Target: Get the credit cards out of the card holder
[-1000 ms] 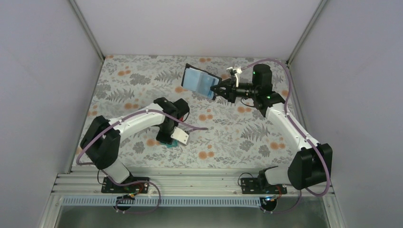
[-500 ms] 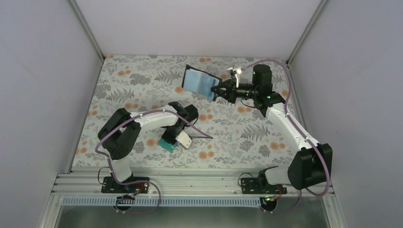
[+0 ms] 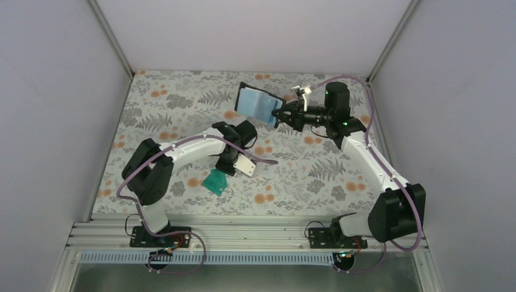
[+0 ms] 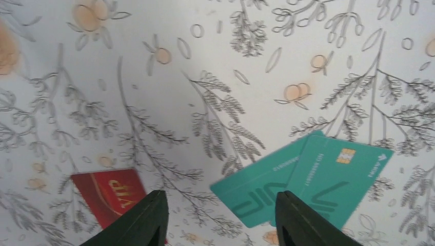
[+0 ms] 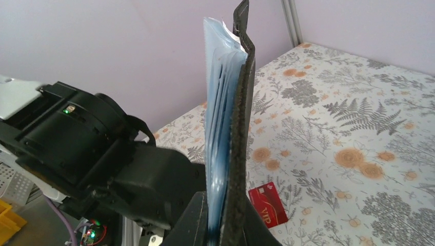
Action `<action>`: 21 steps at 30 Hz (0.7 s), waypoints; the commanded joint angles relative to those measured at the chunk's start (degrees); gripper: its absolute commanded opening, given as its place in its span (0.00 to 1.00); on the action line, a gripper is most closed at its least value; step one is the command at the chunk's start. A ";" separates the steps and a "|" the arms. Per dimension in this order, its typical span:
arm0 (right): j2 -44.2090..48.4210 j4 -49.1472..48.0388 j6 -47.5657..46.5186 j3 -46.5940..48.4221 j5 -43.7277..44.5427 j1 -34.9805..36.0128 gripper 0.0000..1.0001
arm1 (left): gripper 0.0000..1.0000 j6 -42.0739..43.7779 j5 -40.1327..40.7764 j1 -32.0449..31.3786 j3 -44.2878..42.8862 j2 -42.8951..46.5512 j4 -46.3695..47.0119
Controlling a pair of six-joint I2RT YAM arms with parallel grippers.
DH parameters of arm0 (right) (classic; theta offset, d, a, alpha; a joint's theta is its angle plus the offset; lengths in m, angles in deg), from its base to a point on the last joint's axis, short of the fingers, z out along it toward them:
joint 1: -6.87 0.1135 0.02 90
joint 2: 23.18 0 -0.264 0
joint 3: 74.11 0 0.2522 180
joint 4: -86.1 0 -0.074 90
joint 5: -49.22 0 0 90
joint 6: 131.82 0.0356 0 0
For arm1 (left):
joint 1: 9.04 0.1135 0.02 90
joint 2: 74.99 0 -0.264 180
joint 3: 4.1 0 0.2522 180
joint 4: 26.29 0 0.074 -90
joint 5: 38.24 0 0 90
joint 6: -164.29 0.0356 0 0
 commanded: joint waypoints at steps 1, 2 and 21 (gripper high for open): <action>0.12 0.44 1.14 2.41 2.14 -1.94 0.04 | 0.47 0.22 -5.45 4.01 -0.07 0.38 4.50; 0.35 0.67 1.72 2.40 3.37 -2.54 0.04 | 0.44 -0.17 -6.30 4.99 0.19 0.27 6.09; 1.23 0.93 5.97 0.42 4.68 -11.51 0.04 | 0.27 -5.96 -8.82 12.39 16.64 -2.62 21.41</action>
